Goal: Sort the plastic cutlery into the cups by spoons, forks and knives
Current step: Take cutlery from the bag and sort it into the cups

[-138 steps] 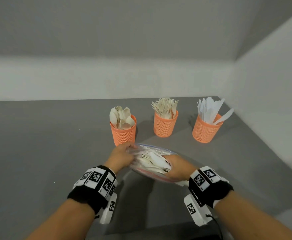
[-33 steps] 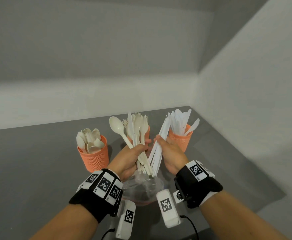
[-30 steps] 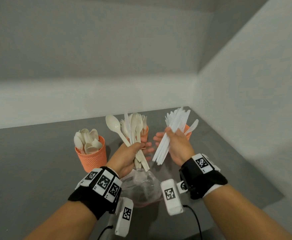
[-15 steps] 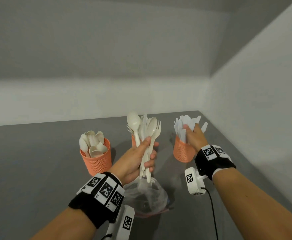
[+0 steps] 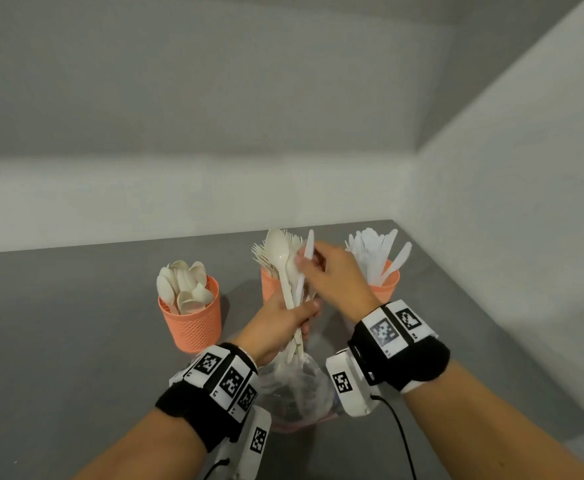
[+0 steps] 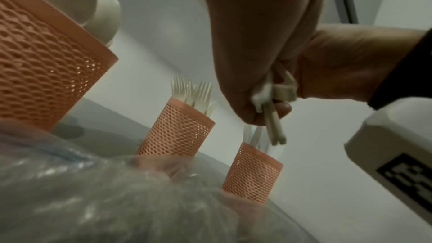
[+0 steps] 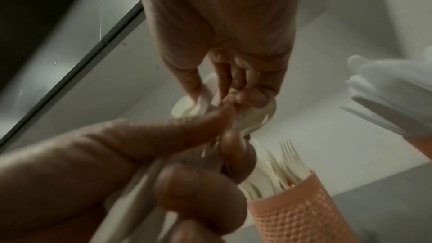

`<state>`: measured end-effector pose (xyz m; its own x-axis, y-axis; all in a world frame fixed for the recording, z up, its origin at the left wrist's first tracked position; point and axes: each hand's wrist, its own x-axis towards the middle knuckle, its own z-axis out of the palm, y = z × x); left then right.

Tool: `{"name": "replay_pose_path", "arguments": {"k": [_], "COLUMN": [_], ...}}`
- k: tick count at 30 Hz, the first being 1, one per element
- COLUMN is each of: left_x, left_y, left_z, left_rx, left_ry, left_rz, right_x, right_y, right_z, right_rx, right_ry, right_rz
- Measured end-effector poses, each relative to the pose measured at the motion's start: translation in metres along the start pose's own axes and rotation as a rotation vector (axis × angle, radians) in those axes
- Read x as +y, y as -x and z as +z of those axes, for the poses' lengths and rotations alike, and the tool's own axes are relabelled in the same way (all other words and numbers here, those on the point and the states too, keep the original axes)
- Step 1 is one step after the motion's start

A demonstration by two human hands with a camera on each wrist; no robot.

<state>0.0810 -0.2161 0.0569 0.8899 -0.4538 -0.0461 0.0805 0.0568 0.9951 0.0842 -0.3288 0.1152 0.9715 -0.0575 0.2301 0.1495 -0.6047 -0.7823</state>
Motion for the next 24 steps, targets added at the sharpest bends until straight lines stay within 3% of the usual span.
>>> {"name": "replay_pose_path", "arguments": {"k": [4,7,10,14,17,21,24], "left_x": [-0.001,0.001,0.006,0.011,0.012,0.015,0.014], "left_y": [0.003,0.003,0.003,0.006,0.01,0.013,0.017], "left_z": [-0.005,-0.009,-0.01,-0.011,-0.008,-0.009,-0.013], "left_rx": [-0.043,-0.03,-0.003,-0.004,0.001,-0.044,-0.04], "left_ry": [0.207,0.276,0.294,0.296,0.262,0.302,0.275], "left_rz": [0.019,0.015,0.008,-0.013,-0.005,-0.015,-0.009], "right_x": [0.0,-0.002,0.001,0.031,0.061,0.103,0.112], "right_y": [-0.003,-0.006,-0.014,-0.019,-0.02,-0.023,-0.024], "right_z": [-0.017,-0.037,-0.06,-0.081,-0.071,-0.054,-0.049], "right_rx": [0.03,0.159,0.39,0.652,0.602,0.307,0.177], "right_ry": [-0.491,-0.617,-0.463,0.059,0.18,0.338,0.442], "right_rz": [0.195,0.166,0.006,-0.238,-0.126,0.155,0.218]}}
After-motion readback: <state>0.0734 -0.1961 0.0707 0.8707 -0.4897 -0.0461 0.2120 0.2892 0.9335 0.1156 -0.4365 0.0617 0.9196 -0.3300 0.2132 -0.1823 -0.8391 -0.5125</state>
